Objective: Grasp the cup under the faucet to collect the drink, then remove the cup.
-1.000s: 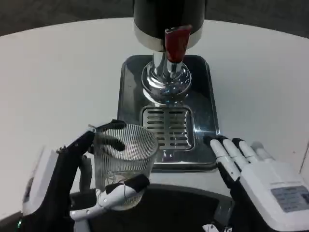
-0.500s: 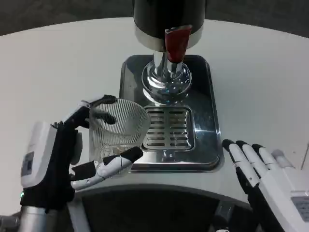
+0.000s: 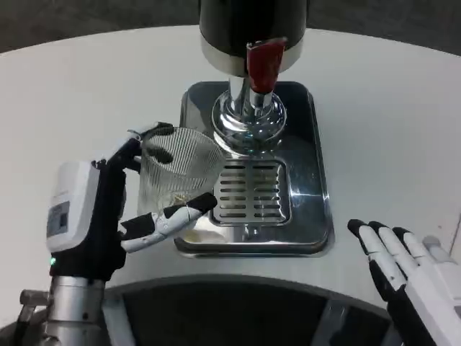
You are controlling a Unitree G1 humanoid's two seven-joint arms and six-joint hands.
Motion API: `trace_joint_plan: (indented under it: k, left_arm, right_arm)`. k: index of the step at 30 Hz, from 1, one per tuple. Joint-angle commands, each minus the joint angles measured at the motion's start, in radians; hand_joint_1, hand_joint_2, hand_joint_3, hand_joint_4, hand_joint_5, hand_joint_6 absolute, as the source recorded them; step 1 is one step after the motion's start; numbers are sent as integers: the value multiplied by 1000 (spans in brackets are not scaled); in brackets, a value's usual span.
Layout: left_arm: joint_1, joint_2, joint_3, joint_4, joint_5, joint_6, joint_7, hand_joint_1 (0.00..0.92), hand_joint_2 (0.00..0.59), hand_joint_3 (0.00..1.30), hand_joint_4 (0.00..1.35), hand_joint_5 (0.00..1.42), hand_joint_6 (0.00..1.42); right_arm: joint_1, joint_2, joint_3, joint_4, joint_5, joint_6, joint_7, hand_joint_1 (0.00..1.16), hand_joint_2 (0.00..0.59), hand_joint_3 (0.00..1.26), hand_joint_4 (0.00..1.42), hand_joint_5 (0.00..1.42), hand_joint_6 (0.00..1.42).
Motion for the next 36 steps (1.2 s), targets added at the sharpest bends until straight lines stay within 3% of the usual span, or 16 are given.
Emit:
trace_joint_plan:
  k: [1, 23, 36]
  left_arm:
    - [-55, 5, -30, 59, 16, 3, 74, 565, 217, 1038, 1131, 1234, 1391]
    - [-316, -37, -229, 398, 100, 59, 347, 563, 217, 1047, 1131, 1247, 1417]
    - [-388, -55, -293, 489, 112, 69, 440, 544, 219, 1049, 1131, 1234, 1424]
  right_arm:
    - [24, 5, -22, -9, 20, -17, -21, 625, 357, 0, 0, 0, 0]
    - [112, 6, -138, -34, 136, -44, -32, 624, 357, 0, 0, 0, 0]
    - [146, 13, -183, -34, 181, -57, -40, 624, 357, 0, 0, 0, 0]
